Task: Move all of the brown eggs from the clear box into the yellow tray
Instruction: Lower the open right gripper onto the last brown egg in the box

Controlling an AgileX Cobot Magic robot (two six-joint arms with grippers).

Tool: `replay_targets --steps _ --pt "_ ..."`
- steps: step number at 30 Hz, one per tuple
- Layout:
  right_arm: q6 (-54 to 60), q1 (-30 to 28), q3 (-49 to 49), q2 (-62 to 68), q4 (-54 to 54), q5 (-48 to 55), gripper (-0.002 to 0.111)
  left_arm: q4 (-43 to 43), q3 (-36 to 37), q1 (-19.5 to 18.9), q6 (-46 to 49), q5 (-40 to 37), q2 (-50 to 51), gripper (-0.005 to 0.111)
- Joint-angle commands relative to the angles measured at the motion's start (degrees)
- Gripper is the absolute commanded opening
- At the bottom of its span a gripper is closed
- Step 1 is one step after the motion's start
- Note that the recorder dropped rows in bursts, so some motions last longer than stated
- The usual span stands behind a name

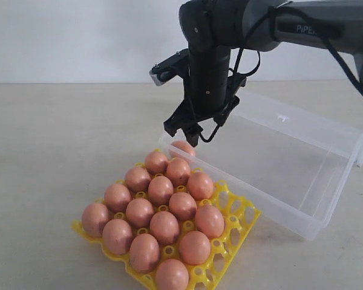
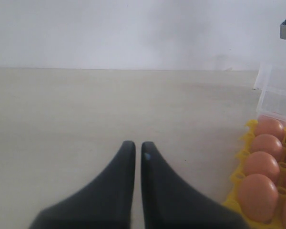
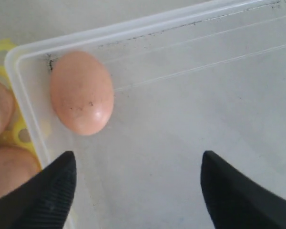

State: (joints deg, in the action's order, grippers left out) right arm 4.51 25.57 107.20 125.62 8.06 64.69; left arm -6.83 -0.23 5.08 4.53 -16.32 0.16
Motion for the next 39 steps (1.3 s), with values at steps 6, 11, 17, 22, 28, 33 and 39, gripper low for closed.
replay_targets --steps 6,11,17,22,28,33,39 --pt "0.6 -6.3 0.3 -0.4 -9.2 -2.6 0.070 0.2 0.2 0.3 0.0 0.5 -0.2 0.004" --pt "20.2 -7.8 0.3 -0.4 -22.5 -6.0 0.070 0.2 0.2 0.3 0.0 0.5 -0.2 0.004" --pt "24.2 -7.8 0.3 0.2 -23.8 -11.6 0.070 0.2 0.2 0.3 0.0 0.5 -0.2 0.004" --pt "26.7 -7.8 0.3 2.2 -25.3 -11.1 0.070 0.2 0.2 0.3 0.0 0.3 -0.2 0.004" --pt "27.1 -7.8 0.3 4.3 -25.4 -9.7 0.070 0.2 0.2 0.3 0.0 0.3 -0.2 0.004" --pt "27.5 -7.8 0.3 7.0 -26.2 -9.7 0.070 0.2 0.2 0.3 0.0 0.3 -0.2 0.004" --pt "28.6 -7.8 0.3 9.0 -26.9 -10.9 0.040 0.2 0.2 0.3 0.0 0.3 -0.2 0.004"
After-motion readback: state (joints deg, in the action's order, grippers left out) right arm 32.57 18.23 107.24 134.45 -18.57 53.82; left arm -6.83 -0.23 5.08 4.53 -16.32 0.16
